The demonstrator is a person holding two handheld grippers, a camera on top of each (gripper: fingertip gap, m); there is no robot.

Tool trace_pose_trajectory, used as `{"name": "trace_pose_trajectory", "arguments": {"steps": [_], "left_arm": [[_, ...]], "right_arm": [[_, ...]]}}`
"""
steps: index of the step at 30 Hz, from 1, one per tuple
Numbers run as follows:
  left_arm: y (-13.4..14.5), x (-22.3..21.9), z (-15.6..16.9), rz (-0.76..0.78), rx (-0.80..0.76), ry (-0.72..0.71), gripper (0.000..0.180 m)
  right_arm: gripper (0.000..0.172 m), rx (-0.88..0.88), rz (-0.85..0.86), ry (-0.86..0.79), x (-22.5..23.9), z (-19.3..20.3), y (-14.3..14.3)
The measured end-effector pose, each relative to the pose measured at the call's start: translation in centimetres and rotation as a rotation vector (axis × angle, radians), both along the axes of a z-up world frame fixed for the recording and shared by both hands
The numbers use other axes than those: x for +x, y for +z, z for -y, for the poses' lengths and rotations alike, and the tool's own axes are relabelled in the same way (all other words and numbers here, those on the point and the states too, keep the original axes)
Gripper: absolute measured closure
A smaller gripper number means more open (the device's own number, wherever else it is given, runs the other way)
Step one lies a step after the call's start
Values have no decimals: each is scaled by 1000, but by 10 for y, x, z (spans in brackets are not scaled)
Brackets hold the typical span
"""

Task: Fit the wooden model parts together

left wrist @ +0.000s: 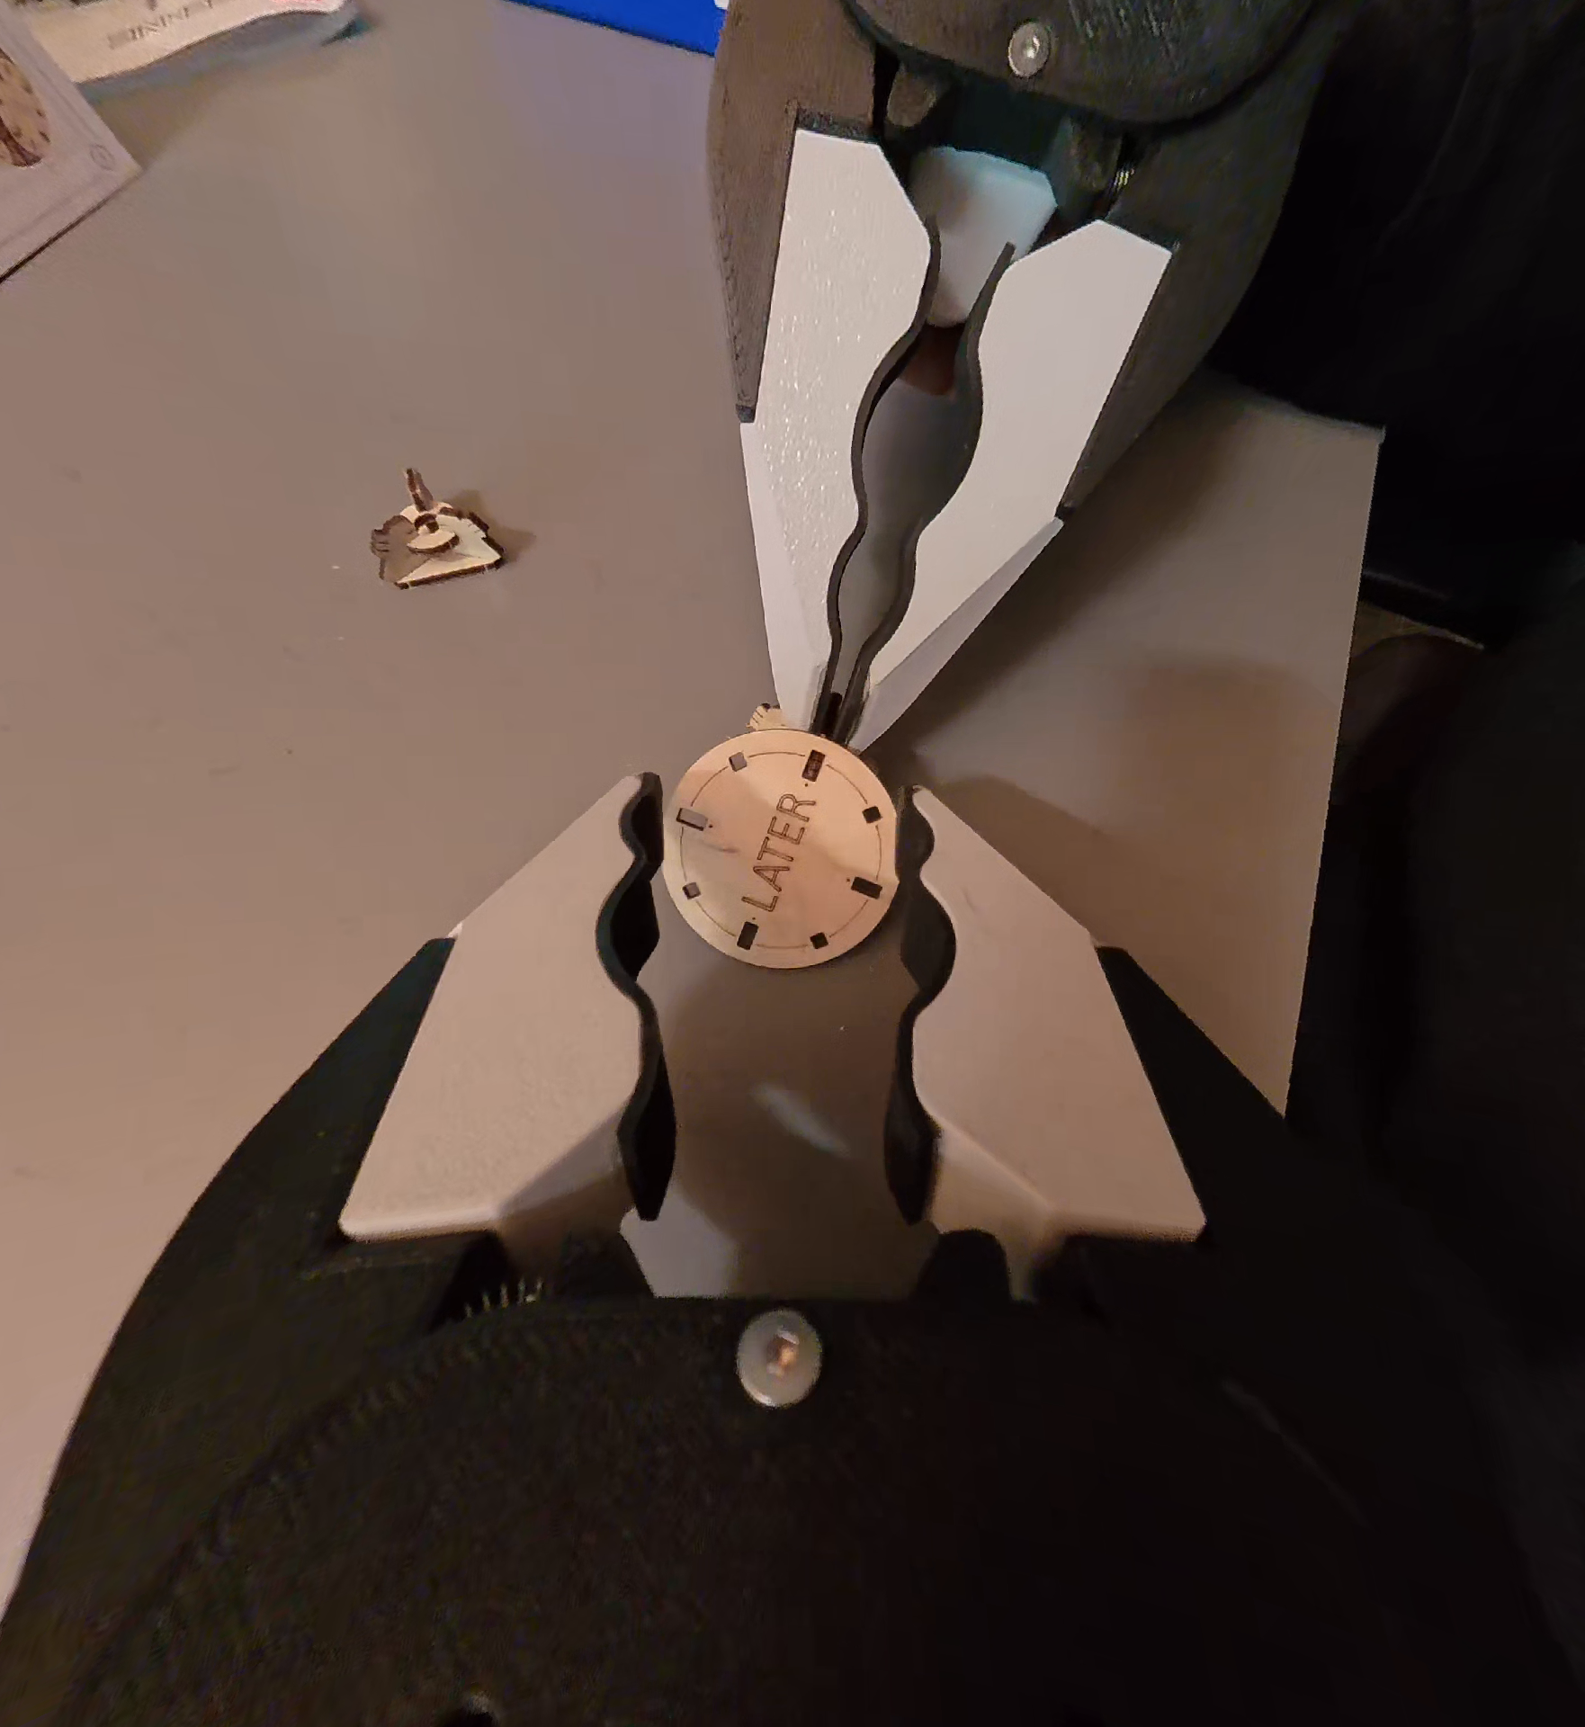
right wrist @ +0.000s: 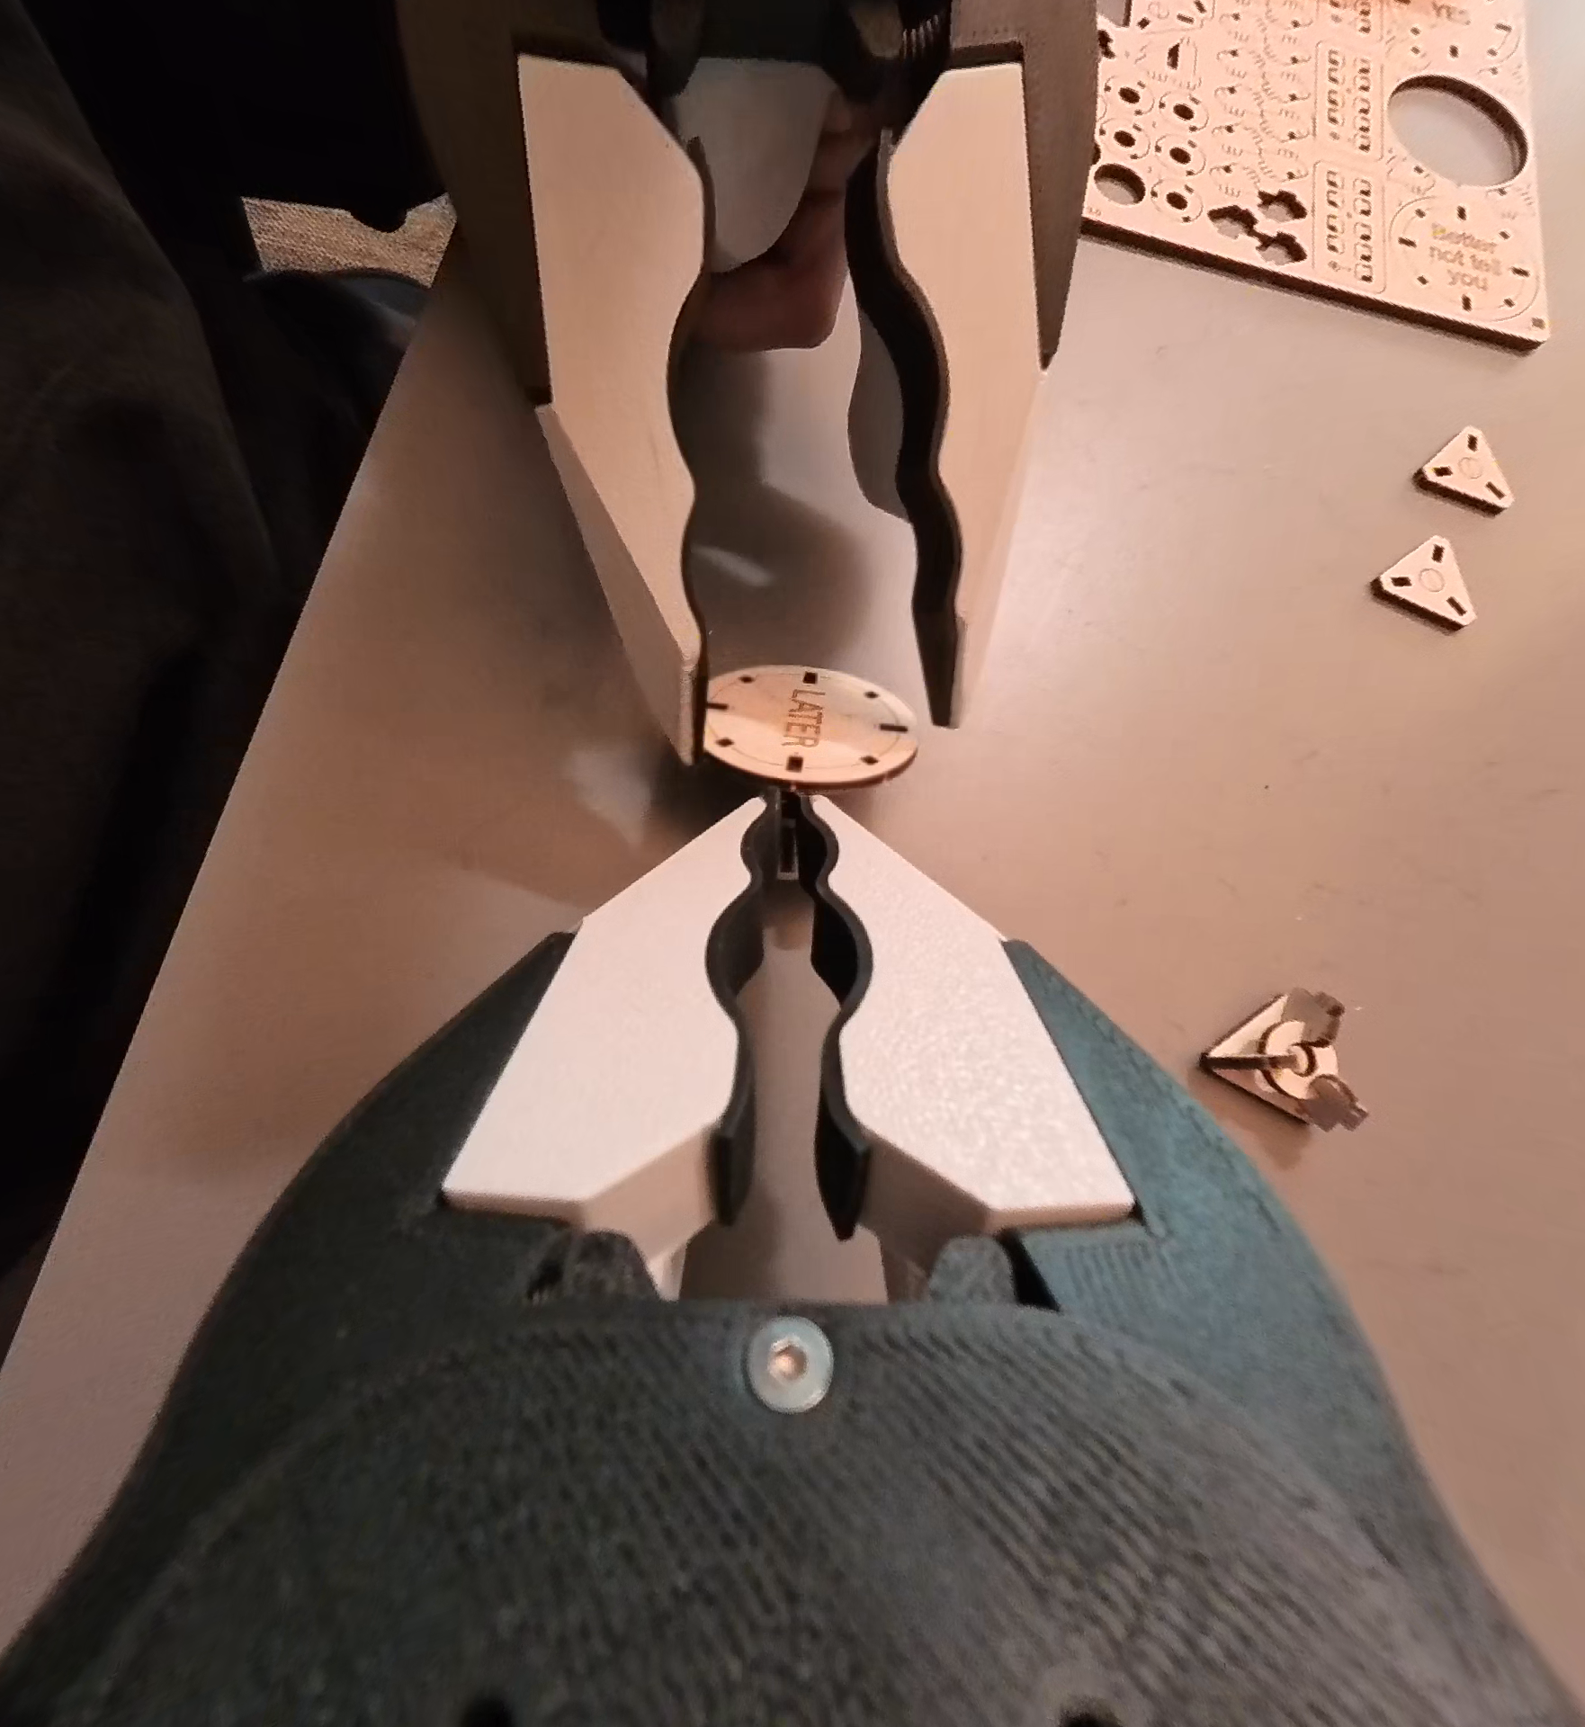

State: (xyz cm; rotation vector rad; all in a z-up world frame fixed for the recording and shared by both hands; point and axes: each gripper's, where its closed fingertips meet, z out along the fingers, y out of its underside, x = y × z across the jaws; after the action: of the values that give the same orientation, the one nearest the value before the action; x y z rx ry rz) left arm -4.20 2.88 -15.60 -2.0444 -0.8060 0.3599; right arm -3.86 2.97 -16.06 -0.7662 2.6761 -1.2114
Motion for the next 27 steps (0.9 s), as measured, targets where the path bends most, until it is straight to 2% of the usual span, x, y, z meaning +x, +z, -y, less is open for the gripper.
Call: {"name": "trace_pose_trajectory", "arguments": {"steps": [17, 18, 20, 21, 27], "left_arm": [[-6, 3, -1, 59, 1, -12, 131], [-6, 4, -1, 63, 7, -15, 136], [-4, 2, 1, 49, 8, 2, 164], [-5, 1, 2, 46, 0, 9, 165], [-9, 2, 4, 45, -42, 8, 148]], "right_arm": [[171, -4, 1, 1, 1, 1, -1], [171, -3, 1, 0, 1, 1, -1], [170, -4, 5, 0, 2, 2, -2], [171, -2, 8, 2, 3, 2, -3], [170, 11, 5, 3, 5, 3, -8]]}}
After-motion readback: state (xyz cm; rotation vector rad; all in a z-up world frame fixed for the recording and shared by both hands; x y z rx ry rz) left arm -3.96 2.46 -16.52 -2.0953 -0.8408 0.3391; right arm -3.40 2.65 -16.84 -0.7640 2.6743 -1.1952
